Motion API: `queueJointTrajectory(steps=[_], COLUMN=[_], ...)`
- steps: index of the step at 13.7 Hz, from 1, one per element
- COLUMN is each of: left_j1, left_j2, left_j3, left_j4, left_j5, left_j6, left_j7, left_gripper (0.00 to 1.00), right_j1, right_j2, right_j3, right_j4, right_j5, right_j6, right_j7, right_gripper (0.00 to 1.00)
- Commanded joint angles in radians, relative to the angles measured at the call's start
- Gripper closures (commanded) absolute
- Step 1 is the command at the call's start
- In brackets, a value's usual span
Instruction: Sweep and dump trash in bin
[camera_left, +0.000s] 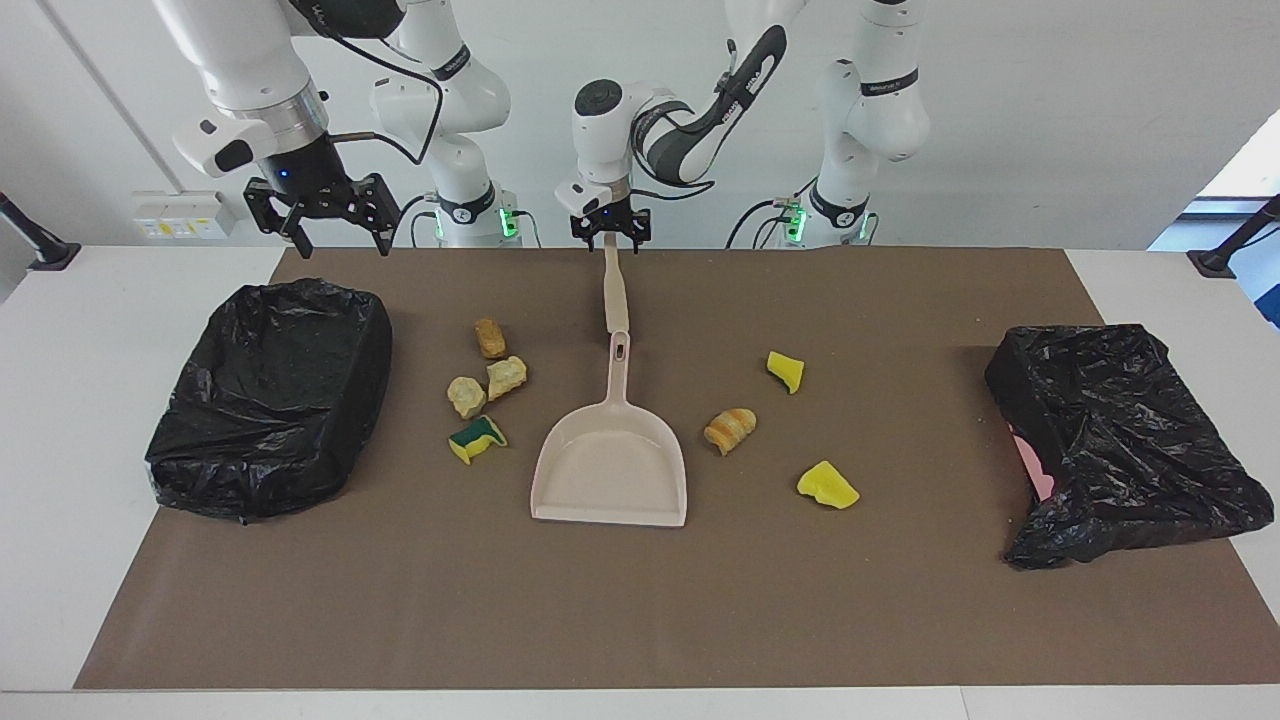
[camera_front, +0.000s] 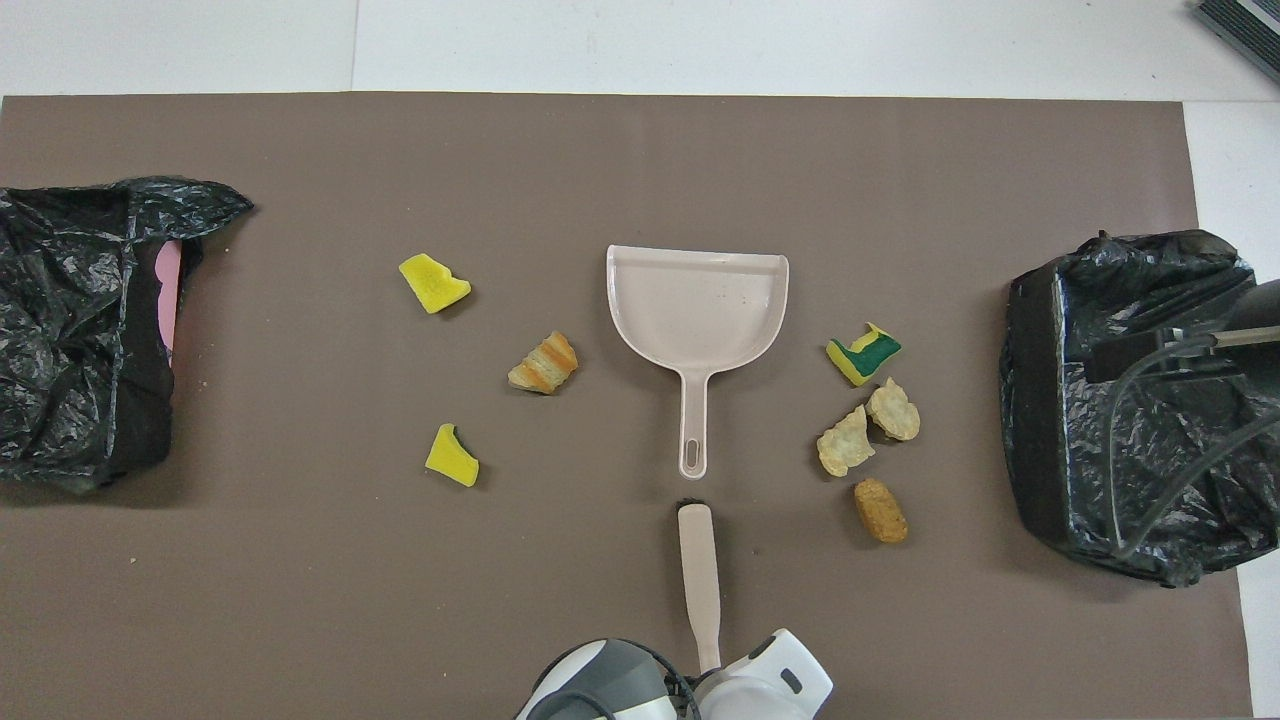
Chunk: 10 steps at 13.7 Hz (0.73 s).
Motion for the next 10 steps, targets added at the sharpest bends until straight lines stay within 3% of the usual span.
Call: queueJointTrajectory(steps=[1, 3, 6, 7, 10], left_j1=[-0.004, -0.004, 0.003, 0.011, 0.03], left_j2=[-0.004, -0.005, -0.019, -0.028, -0.073], left_j3=[0.01, 0.01, 0.016, 0.018, 0.021], left_j4=[0.002, 0.007, 0.039, 0.041, 0.041], left_j5=[-0.008, -0.005, 0.007, 0.007, 0.038], left_j6=[0.003, -0.006, -0.07, -0.084, -0.148], left_j7=[-0.008, -0.008, 0.007, 0.022, 0.062], left_gripper=[0.41, 0.68, 0.93, 0.99, 1.0], right_j1=[-0.015, -0.016, -0.015, -0.015, -0.015], right_j2=[-0.024, -0.026, -0.026, -0.026, -0.026], right_j3=[0.005, 0.005, 0.005, 0.005, 0.005], right_j4=[-0.03, -0.032, -0.032, -0.032, -0.033], right_j5=[0.02, 0.02, 0.02, 0.02, 0.02], right_j6=[0.002, 0.004, 0.004, 0.004, 0.004], right_j7=[-0.011, -0.011, -0.011, -0.011, -0.011], right_gripper=[0.0, 0.0, 0.0, 0.0, 0.0])
